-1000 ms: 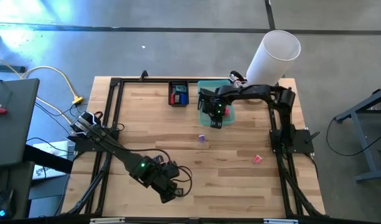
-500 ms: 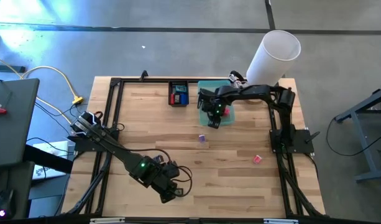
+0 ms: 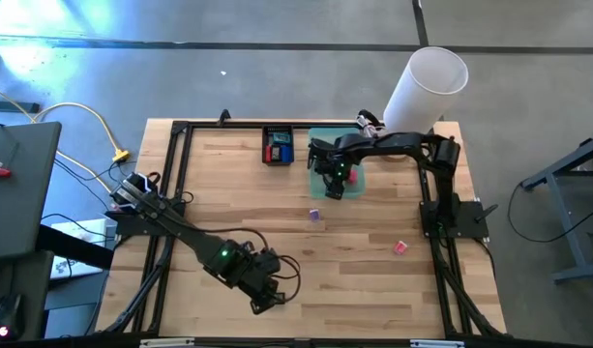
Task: Pick & Place Office items
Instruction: Put the pink charger adapter into the blue bin
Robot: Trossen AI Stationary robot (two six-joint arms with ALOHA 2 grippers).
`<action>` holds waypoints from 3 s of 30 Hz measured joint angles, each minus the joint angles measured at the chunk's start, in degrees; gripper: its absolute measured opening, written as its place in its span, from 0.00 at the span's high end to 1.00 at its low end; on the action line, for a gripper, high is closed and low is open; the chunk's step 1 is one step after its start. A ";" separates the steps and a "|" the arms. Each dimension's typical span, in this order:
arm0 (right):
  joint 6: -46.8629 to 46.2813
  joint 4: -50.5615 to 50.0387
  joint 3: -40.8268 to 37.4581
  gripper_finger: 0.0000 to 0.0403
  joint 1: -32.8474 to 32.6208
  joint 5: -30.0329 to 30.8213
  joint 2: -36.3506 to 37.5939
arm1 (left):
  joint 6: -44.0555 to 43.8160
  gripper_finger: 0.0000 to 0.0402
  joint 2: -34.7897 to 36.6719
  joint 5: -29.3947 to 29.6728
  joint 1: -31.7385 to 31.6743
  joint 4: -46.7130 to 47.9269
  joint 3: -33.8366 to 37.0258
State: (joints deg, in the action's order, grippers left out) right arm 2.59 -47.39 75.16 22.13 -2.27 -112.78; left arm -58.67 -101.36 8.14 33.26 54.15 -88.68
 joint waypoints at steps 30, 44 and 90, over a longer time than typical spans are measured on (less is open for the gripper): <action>-5.11 -11.13 0.00 0.25 -6.34 5.39 27.19 | 1.37 0.40 0.00 0.02 -1.34 0.04 0.00; -28.63 -20.18 -0.21 0.25 -16.21 -18.29 30.69 | 3.82 0.40 0.00 1.16 -1.75 -0.46 0.00; -142.46 -29.46 -1.21 0.25 -77.83 -0.58 28.60 | 7.67 0.40 0.00 0.35 -1.47 -6.69 0.00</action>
State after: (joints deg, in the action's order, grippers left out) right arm -139.86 -76.85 73.94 -55.70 -2.85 -84.18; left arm -51.00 -101.36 8.49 31.79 47.46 -88.68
